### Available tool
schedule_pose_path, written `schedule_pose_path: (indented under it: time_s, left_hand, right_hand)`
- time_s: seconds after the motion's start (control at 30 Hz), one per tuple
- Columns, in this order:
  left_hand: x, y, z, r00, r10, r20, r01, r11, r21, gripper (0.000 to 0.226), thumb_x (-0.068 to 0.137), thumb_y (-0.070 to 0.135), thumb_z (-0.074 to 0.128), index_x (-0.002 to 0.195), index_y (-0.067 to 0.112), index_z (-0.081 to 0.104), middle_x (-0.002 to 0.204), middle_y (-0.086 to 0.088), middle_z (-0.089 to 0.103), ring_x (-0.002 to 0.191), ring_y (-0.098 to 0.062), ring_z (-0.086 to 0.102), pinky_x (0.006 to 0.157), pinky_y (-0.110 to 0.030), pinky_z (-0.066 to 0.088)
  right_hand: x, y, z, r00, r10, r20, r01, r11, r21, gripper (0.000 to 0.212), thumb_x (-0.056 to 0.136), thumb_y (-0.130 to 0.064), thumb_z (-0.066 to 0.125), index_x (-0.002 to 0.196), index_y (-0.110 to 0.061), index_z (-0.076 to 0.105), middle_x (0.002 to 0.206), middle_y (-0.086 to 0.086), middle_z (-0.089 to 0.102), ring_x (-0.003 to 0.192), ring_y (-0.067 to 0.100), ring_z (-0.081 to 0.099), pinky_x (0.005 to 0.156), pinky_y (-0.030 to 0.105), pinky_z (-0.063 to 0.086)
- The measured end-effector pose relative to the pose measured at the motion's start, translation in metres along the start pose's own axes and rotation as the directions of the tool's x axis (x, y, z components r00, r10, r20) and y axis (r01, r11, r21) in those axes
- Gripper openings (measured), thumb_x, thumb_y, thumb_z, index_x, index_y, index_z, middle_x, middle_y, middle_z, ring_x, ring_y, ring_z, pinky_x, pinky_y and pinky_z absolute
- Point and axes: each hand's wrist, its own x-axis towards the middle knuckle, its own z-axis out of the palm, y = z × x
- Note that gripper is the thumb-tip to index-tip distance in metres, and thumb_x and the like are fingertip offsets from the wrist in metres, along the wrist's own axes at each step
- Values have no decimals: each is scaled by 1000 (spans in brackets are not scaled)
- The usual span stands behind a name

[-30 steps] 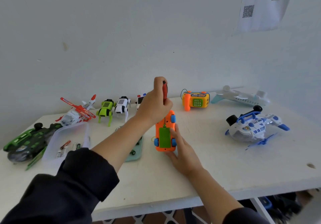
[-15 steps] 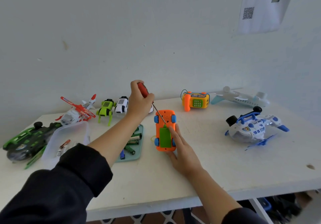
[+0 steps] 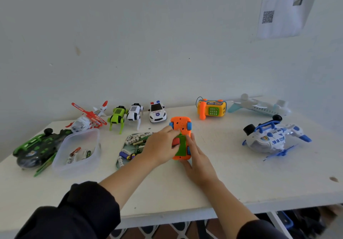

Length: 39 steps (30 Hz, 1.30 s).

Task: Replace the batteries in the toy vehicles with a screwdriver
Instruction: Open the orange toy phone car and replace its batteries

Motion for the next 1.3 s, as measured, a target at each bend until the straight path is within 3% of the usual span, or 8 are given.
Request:
schedule_pose_path:
  time_s: [0.23,0.4,0.57,0.73,0.8,0.9,1.1,1.3]
  left_hand:
    - [16,5,-15,999,22,42,-9,961,-276,13,83,22,67,84,25,54,82,1,57,68,-10,48,66,-28,40]
    - [15,0,-35,997,-25,-68,-9,886,-463,21,81,7,68,75,23,55,70,9,54,60,2,48,58,-8,36]
    - [-19,-22,-28,986,153,-63,-163,970,-181,21,78,11,62,73,26,49,63,10,51,57,-7,46,56,-22,42]
    - [-60,-44,14,904,409,120,-422,900,112,21,72,27,47,93,31,46,77,10,62,54,-10,58,41,-15,39]
    - [-64,-47,19,927,312,209,-348,922,168,41,76,24,52,117,31,48,104,7,61,72,-15,64,49,-21,42]
    - [-57,-47,17,958,-86,273,10,963,268,57,86,24,52,141,28,36,135,3,48,109,-25,57,79,-34,47]
    - [-41,-50,16,924,-253,286,131,914,384,16,88,23,45,97,19,58,101,-4,64,92,-28,60,61,-30,38]
    - [-39,-59,20,925,-320,206,234,905,355,22,90,25,46,101,24,65,98,-1,63,89,-25,60,62,-29,39]
  right_hand:
    - [-2,-2,-5,999,18,-27,-18,1000,-14,74,90,-10,61,147,-14,15,152,-3,9,133,26,40,93,32,45]
    - [-3,1,-3,991,18,-130,-23,999,-42,67,75,-12,67,137,-2,44,139,20,44,110,33,58,69,39,55]
    - [-3,1,-3,990,22,-141,-28,999,-41,65,75,-13,71,135,-5,47,138,22,47,115,37,56,86,34,46]
    - [-2,-5,-8,992,84,-99,-82,996,20,61,84,-14,70,138,-8,43,148,18,34,131,30,43,98,28,36]
    - [-2,-5,-7,994,84,-74,-80,996,47,64,84,-14,70,138,-21,37,146,19,38,126,33,48,97,36,43]
    - [-3,-3,-5,995,89,-55,-86,995,56,68,84,-14,70,132,-34,26,136,19,50,117,35,56,90,36,47]
    - [1,-6,-10,984,160,82,-163,986,33,73,94,-18,56,141,-45,7,158,8,8,139,20,31,103,29,36]
    - [1,-3,-9,985,140,95,-143,989,22,72,95,-17,54,137,-48,4,146,5,42,128,20,47,103,33,40]
